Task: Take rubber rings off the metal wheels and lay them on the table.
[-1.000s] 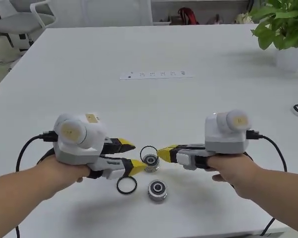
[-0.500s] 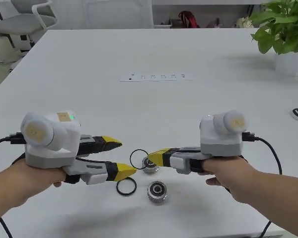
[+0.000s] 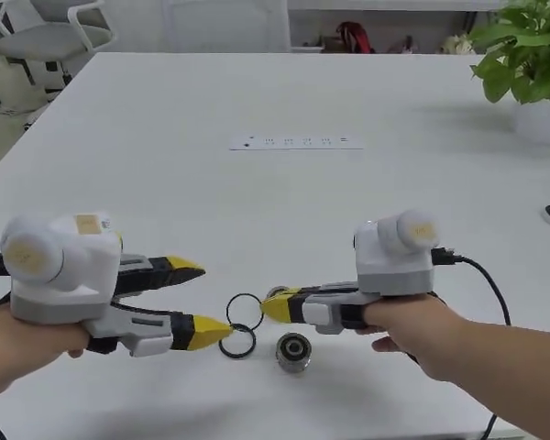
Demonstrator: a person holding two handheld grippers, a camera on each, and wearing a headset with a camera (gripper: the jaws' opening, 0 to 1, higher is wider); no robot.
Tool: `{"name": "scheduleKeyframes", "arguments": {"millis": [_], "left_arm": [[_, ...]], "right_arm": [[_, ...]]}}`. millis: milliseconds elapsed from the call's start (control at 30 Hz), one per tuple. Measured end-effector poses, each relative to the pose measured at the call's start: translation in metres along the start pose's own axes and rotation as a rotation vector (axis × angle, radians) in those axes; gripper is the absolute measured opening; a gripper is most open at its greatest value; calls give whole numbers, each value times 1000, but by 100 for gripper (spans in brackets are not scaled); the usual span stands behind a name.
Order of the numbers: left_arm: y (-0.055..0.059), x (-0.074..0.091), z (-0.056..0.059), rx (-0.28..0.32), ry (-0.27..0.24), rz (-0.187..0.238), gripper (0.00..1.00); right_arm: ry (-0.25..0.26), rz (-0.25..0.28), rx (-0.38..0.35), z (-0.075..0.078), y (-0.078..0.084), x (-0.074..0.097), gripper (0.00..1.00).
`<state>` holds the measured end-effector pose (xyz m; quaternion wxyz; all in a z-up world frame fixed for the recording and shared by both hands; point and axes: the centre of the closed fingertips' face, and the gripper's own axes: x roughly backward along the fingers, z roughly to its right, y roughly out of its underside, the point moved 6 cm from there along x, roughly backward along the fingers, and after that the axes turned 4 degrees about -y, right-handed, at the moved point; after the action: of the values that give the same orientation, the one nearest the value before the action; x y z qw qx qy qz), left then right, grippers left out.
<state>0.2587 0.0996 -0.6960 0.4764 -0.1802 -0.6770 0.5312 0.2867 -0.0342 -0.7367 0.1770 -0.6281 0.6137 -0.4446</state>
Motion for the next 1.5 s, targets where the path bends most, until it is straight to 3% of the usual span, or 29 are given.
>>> {"name": "scheduleKeyframes", "arguments": {"millis": [267,633,1000,1200,1500], "left_arm": [[5,7,-2,14,-16,4,55],[15,15,-4,36,-34,-2,55],[17,12,-3,44,-32,-9,55],[16,12,-3,47,-31,-8,55],[12,12,-4,48,-31,-7,55]], "right_arm": [[0,-65,1,-2,11,-13,0],[56,-120,3,5,22,-20,0],[87,-109,-17,11,24,-18,0],[90,-100,-17,12,23,-16,5],[68,-42,1,5,6,-7,10]]}}
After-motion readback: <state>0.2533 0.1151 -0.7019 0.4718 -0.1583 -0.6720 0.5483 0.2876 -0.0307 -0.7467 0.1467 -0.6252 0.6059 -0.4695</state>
